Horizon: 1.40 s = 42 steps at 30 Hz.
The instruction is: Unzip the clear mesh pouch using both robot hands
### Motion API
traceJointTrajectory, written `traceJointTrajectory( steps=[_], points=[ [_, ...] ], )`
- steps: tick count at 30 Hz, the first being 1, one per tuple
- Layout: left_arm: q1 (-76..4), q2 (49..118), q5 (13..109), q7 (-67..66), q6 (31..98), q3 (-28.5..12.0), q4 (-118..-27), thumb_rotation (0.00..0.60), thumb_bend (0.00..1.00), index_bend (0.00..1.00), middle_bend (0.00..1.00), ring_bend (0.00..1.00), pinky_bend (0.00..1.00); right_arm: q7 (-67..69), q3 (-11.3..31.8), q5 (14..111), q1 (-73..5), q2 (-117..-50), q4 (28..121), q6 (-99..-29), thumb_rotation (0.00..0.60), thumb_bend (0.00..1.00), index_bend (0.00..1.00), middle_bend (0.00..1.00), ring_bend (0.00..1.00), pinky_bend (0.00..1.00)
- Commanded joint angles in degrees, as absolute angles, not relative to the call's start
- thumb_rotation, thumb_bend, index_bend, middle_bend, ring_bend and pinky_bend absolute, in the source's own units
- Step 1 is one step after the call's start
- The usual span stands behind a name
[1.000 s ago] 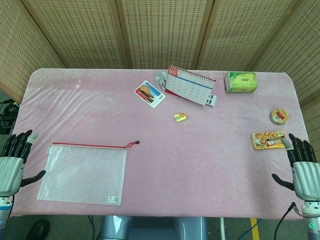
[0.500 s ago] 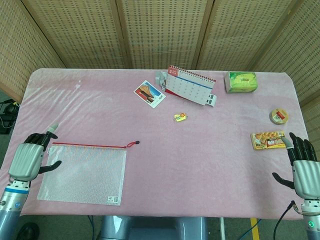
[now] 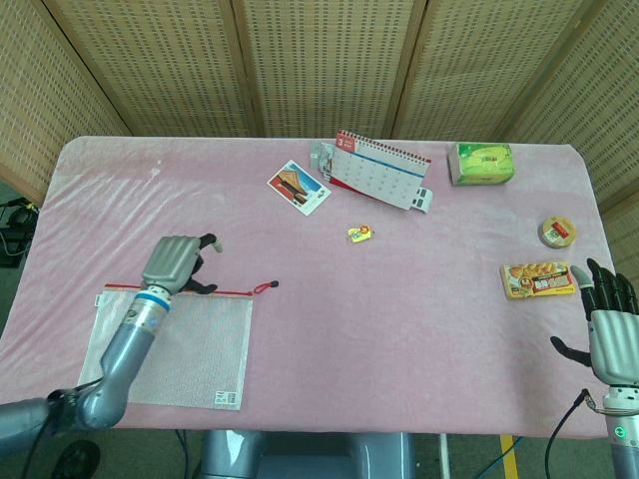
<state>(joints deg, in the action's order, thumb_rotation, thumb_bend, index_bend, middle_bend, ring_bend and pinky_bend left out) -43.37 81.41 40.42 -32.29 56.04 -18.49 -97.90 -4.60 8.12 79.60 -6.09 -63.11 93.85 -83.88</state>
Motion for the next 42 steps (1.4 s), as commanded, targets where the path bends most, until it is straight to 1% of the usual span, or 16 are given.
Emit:
traceJointTrajectory(
  steps=[1, 3, 7, 9, 17, 25, 29, 42],
  points=[
    [-50.0, 87.72, 33.03, -37.18, 54.02, -19.37, -91.5, 0.6, 0.19, 0.45, 1.0, 0.97, 1.0, -4.9, 8.32, 78.9, -6.36, -63.3, 93.53, -83.26, 0.6, 0.0, 0.1, 0.0, 0.0, 0.0],
    [-51.54, 89.73, 31.33, -38.01, 54.02, -18.6, -89.02, 0.6, 0.25, 0.47, 1.0, 0.97, 1.0, -5.07, 8.4, 78.35, -6.6, -63.45, 93.25, -82.65, 0.6, 0.0, 0.1, 0.0, 0.0, 0.0],
    [-53.31, 92.44, 29.15, -37.98, 53.21, -17.4, -85.25, 0.6, 0.32, 0.5, 1.0, 0.97, 1.0, -5.29, 8.51, 77.86, -6.88, -63.63, 92.96, -82.16, 0.6, 0.0, 0.1, 0.0, 0.0, 0.0],
    [-53.74, 93.16, 28.77, -37.79, 52.89, -17.03, -84.12, 0.6, 0.33, 0.5, 1.0, 0.97, 1.0, -5.29, 8.54, 77.69, -6.92, -63.65, 92.93, -82.05, 0.6, 0.0, 0.1, 0.0, 0.0, 0.0],
    [-55.19, 95.42, 26.67, -37.47, 52.01, -15.16, -80.24, 0.6, 0.34, 0.5, 1.0, 0.97, 1.0, -5.24, 8.73, 76.29, -7.21, -63.55, 92.66, -80.92, 0.6, 0.0, 0.1, 0.0, 0.0, 0.0],
    [-56.56, 98.69, 25.06, -36.38, 50.25, -14.57, -75.89, 0.6, 0.34, 0.51, 1.0, 0.97, 1.0, -4.72, 8.77, 76.2, -7.25, -63.33, 92.67, -80.86, 0.6, 0.0, 0.1, 0.0, 0.0, 0.0],
    [-57.59, 100.66, 23.91, -36.59, 49.84, -14.52, -73.68, 0.6, 0.37, 0.51, 1.0, 0.97, 1.0, -4.42, 8.76, 75.9, -7.29, -63.27, 92.49, -80.56, 0.6, 0.0, 0.1, 0.0, 0.0, 0.0],
    [-58.85, 103.42, 23.34, -37.2, 50.42, -14.01, -71.49, 0.6, 0.37, 0.51, 1.0, 0.97, 1.0, -3.17, 8.84, 75.53, -7.25, -62.88, 92.13, -80.29, 0.6, 0.0, 0.1, 0.0, 0.0, 0.0]
  ],
)
